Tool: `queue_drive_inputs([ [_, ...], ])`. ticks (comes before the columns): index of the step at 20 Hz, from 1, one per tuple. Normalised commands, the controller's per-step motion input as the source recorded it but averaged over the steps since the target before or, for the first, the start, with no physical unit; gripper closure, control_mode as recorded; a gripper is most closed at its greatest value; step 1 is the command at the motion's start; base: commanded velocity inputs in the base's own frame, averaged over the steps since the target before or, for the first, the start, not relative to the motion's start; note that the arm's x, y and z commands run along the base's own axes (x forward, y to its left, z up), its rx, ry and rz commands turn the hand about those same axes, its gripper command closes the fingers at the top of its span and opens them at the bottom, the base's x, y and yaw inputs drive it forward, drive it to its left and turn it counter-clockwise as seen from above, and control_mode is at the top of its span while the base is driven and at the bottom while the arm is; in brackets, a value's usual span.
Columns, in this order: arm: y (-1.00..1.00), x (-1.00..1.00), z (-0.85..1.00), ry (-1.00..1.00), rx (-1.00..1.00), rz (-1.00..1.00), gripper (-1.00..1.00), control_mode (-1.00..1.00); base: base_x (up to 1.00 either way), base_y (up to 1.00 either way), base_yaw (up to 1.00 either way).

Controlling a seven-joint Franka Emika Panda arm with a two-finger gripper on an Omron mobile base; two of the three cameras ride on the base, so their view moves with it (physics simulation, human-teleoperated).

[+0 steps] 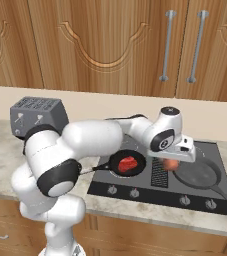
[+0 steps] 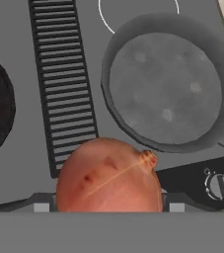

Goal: Place both pans onto different burners. Then place the onion and the steak on different pans.

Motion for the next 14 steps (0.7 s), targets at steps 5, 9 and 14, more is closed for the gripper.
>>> queue_drive_inputs([
  [5, -0.3, 0.0, 0.0, -0.03, 0.0, -0.09, 1.0, -1.0, 0.0, 0.0, 0.0],
  [9, -0.17, 0.01, 0.0, -0.06, 0.0, -0.06, 1.0, -1.0, 0.0, 0.0, 0.0],
  [14, -0.13, 0.1, 0.0, -0.07, 0.0, -0.03, 1.0, -1.0, 0.0, 0.0, 0.0],
])
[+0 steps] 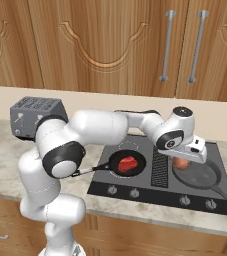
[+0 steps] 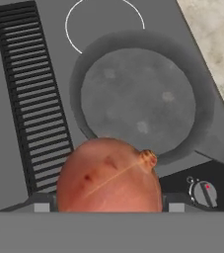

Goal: Place both pans onto different burners. Then place the onion and the steak on different pans.

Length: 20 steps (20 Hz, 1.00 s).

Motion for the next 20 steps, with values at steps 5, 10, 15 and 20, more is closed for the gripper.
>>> queue_drive_inputs([
  [5, -0.06, 0.17, -0.1, -0.03, 0.0, -0.01, 1.0, -1.0, 0.0, 0.0, 0.0],
  [10, -0.03, 0.13, -0.18, -0.02, 0.0, 0.0, 1.0, -1.0, 0.0, 0.0, 0.0],
  [15, -0.1, 0.05, -0.16, 0.0, 0.0, 0.0, 1.0, -1.0, 0.0, 0.0, 0.0],
  [20, -0.13, 0.1, -0.2, 0.0, 0.0, 0.0, 1.0, -1.0, 0.0, 0.0, 0.0],
])
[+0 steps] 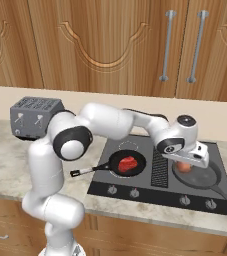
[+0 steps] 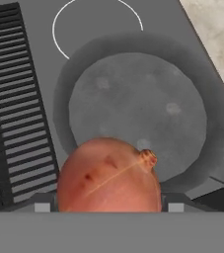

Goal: Place both pans onto different burners. Then place the onion and the steak on different pans.

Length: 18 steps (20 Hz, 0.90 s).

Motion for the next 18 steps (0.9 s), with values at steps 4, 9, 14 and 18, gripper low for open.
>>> queue_drive_inputs([
  [4, -0.1, 0.12, -0.15, 0.0, 0.0, 0.0, 1.0, -1.0, 0.0, 0.0, 0.0],
  [9, -0.14, 0.18, -0.12, 0.0, 0.0, 0.0, 1.0, -1.0, 0.0, 0.0, 0.0],
  [14, -0.12, 0.2, -0.11, 0.0, 0.0, 0.0, 1.0, -1.0, 0.0, 0.0, 0.0],
  [18, -0.15, 0.21, -0.15, 0.0, 0.0, 0.0, 1.0, -1.0, 0.0, 0.0, 0.0],
])
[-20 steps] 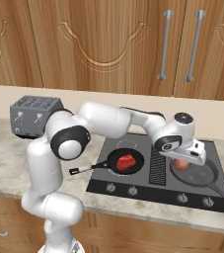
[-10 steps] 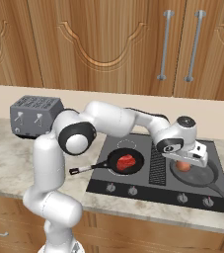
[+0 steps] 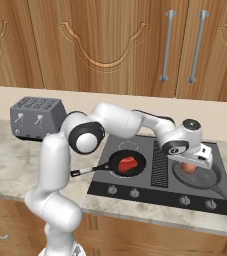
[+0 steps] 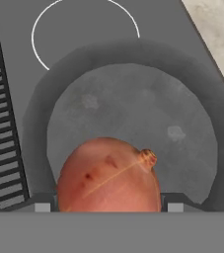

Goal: Place both pans onto different burners. Then place the onion and the steak on different pans.

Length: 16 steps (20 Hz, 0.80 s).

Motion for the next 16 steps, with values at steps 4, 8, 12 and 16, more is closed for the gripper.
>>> queue_drive_inputs([
  [4, -0.11, 0.16, -0.11, 0.0, 0.0, 0.0, 1.0, -1.0, 0.0, 0.0, 0.0],
  [8, -0.15, 0.03, -0.11, 0.0, 0.0, 0.0, 1.0, -1.0, 0.0, 0.0, 0.0],
  [12, -0.08, 0.0, -0.11, 0.0, 0.0, 0.0, 1.0, -1.0, 0.0, 0.0, 0.0],
  [16, -0.06, 0.0, -0.12, 0.0, 0.0, 0.0, 1.0, -1.0, 0.0, 0.0, 0.0],
])
